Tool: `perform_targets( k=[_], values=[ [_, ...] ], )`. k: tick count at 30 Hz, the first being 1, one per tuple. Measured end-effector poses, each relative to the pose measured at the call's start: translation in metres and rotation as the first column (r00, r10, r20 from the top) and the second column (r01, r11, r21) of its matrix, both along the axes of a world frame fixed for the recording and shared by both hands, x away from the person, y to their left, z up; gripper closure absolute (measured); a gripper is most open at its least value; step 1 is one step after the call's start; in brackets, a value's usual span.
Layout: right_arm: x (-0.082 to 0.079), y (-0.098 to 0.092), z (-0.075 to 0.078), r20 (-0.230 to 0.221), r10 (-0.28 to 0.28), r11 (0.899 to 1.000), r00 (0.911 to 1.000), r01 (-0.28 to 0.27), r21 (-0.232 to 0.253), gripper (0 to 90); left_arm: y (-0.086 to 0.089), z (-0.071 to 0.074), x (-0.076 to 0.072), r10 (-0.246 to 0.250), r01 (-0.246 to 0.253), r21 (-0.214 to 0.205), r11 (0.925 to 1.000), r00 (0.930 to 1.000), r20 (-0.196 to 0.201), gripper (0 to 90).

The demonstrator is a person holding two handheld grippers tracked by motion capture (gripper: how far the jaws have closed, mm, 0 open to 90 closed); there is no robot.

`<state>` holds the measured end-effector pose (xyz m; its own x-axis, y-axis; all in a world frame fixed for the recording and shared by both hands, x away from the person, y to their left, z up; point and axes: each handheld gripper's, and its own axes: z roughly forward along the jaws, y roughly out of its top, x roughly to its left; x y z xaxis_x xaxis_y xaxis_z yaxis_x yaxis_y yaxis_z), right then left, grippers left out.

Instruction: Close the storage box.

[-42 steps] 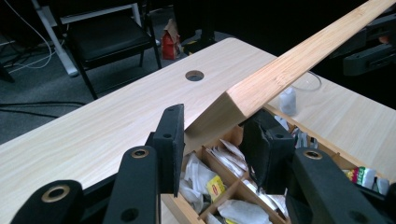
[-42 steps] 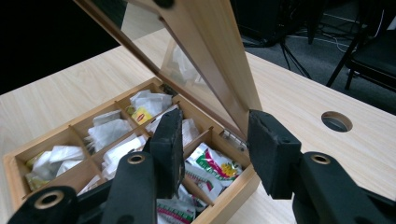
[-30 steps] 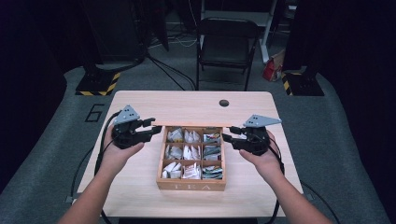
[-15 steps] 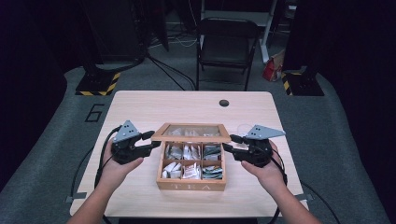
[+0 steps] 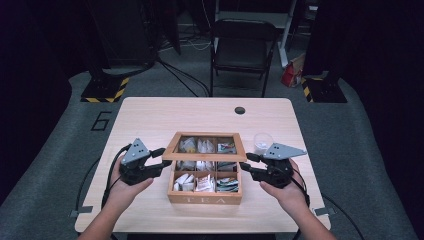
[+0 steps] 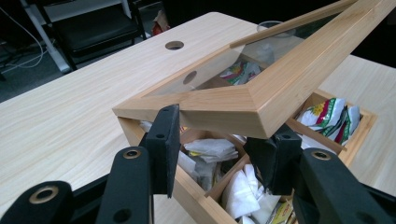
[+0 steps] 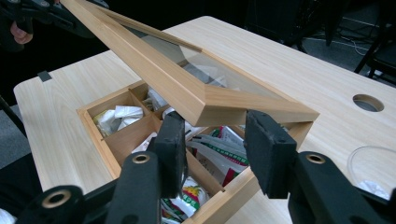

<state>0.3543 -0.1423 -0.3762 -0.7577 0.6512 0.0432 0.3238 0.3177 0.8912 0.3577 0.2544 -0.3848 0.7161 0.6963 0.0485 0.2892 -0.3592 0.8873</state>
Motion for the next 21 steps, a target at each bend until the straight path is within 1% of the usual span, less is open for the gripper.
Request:
perform_targets(
  k=[5, 6, 8, 9, 10, 11, 13, 14, 16, 19, 21],
  values=[
    [-0.004, 0.0, -0.007, 0.0, -0.007, 1.0, 1.0, 0.007, 0.018, 57.7, 0.0, -0.007, -0.004, 0.002, -0.002, -0.013, 0.9999, 1.0, -0.007, 54.2],
    [-0.005, 0.0, -0.009, -0.001, -0.005, 1.0, 1.0, 0.005, 0.016, 57.6, 0.001, -0.009, -0.005, 0.001, -0.002, -0.016, 0.9999, 0.9999, -0.013, 54.1],
    [-0.006, 0.0, -0.012, -0.009, -0.007, 1.0, 0.9999, 0.008, 0.015, 57.6, 0.001, -0.013, -0.006, 0.003, -0.003, -0.021, 0.9998, 0.9999, -0.012, 53.8],
    [-0.007, 0.0, -0.014, -0.015, -0.008, 1.0, 0.9999, 0.009, 0.018, 57.6, 0.001, -0.014, -0.007, 0.002, -0.002, -0.021, 0.9998, 0.9998, -0.021, 53.6],
    [-0.008, 0.0, -0.016, -0.017, -0.007, 1.0, 0.9998, 0.008, 0.021, 57.6, 0.001, -0.016, -0.008, 0.001, -0.001, -0.024, 0.9997, 0.9998, -0.02, 53.5],
    [-0.009, 0.0, -0.018, -0.018, -0.007, 1.0, 0.9998, 0.007, 0.02, 57.6, 0.001, -0.018, -0.009, -0.001, 0.001, -0.024, 0.9997, 0.9995, -0.03, 53.4],
    [-0.011, 0.0, -0.022, -0.022, -0.009, 1.0, 0.9997, 0.009, 0.019, 57.6, 0.001, -0.021, -0.011, -0.006, 0.005, -0.015, 0.9999, 0.9993, -0.037, 53.3],
    [-0.013, 0.0, -0.024, -0.022, -0.01, 1.0, 0.9997, 0.01, 0.016, 57.6, 0.001, -0.023, -0.011, -0.003, 0.003, -0.014, 0.9999, 0.9995, -0.032, 53.3],
    [-0.015, 0.001, -0.027, -0.017, -0.012, 1.0, 0.9998, 0.012, 0.01, 57.7, 0.001, -0.026, -0.013, -0.01, 0.009, -0.004, 0.9999, 0.999, -0.044, 53.4],
    [-0.017, 0.001, -0.032, -0.014, -0.007, 1.0, 0.9999, 0.007, -0.002, 57.7, 0.002, -0.03, -0.016, -0.015, 0.015, -0.008, 0.9999, 0.9984, -0.054, 53.5],
    [-0.019, 0.001, -0.035, -0.018, -0.008, 1.0, 0.9998, 0.008, -0.002, 57.7, 0.003, -0.031, -0.018, -0.022, 0.022, -0.003, 0.9998, 0.9978, -0.063, 53.7]
  ],
)
